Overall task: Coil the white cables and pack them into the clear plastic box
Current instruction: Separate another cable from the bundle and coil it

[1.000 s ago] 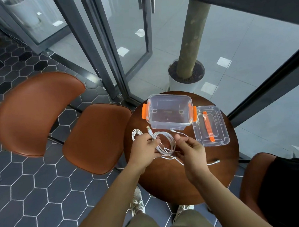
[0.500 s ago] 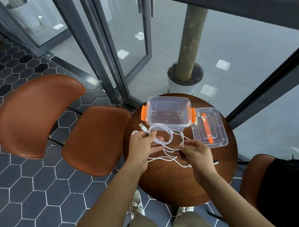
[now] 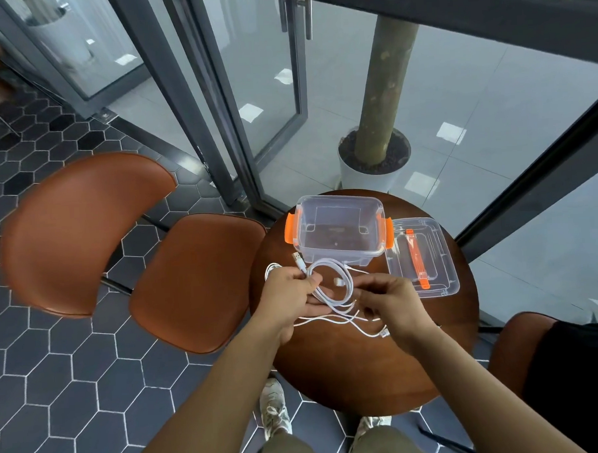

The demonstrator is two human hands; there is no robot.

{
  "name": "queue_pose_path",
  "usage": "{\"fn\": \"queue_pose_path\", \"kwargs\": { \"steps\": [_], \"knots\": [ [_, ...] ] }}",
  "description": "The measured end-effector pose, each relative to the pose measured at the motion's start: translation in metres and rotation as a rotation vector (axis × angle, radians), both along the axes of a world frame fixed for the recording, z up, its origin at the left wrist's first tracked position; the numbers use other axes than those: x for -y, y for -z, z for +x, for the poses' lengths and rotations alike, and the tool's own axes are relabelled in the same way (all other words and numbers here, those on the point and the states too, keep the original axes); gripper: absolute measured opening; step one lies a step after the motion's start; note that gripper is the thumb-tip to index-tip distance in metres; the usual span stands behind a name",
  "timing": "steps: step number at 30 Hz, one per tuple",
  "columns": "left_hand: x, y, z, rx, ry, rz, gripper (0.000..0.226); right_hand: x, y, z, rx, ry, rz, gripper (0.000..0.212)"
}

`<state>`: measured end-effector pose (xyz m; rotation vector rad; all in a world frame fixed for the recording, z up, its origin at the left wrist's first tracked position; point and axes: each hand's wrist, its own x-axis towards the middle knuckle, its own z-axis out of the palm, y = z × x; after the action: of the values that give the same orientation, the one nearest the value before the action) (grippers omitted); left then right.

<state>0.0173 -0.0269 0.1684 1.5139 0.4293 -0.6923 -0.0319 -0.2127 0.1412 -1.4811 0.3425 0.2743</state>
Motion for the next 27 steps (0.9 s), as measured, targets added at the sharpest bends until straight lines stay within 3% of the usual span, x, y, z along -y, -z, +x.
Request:
{"fn": "queue_pose_path", "kwargs": {
  "steps": [4, 6, 9, 11, 14, 20, 27],
  "knots": [
    [0.005, 0.001, -0.004, -0.033, 0.128, 0.056, 0.009, -0.002, -0.004, 0.005, -0.035, -0.120, 0.133, 0.022],
    [0.007, 0.004, -0.007, -0.028, 0.162, 0.127, 0.009, -0.005, -0.004, 0.006, -0.052, -0.095, 0.168, 0.032],
    [0.005, 0.008, -0.006, -0.001, 0.139, 0.201, 0.008, -0.007, -0.001, 0.004, -0.117, 0.034, 0.276, 0.021],
    [0.002, 0.011, -0.004, 0.023, 0.138, 0.242, 0.011, -0.008, 0.002, 0.001, -0.085, 0.031, 0.326, 0.025],
    [0.004, 0.015, -0.003, 0.067, 0.176, 0.287, 0.015, -0.017, 0.003, -0.002, 0.121, -0.128, -0.011, 0.037],
    [0.005, 0.017, -0.005, 0.078, 0.166, 0.245, 0.017, -0.034, 0.001, 0.001, 0.226, 0.052, -0.400, 0.017],
    [-0.005, 0.010, -0.006, -0.048, -0.059, 0.043, 0.011, -0.015, -0.017, -0.017, 0.328, 0.281, -0.131, 0.028]
  ]
}}
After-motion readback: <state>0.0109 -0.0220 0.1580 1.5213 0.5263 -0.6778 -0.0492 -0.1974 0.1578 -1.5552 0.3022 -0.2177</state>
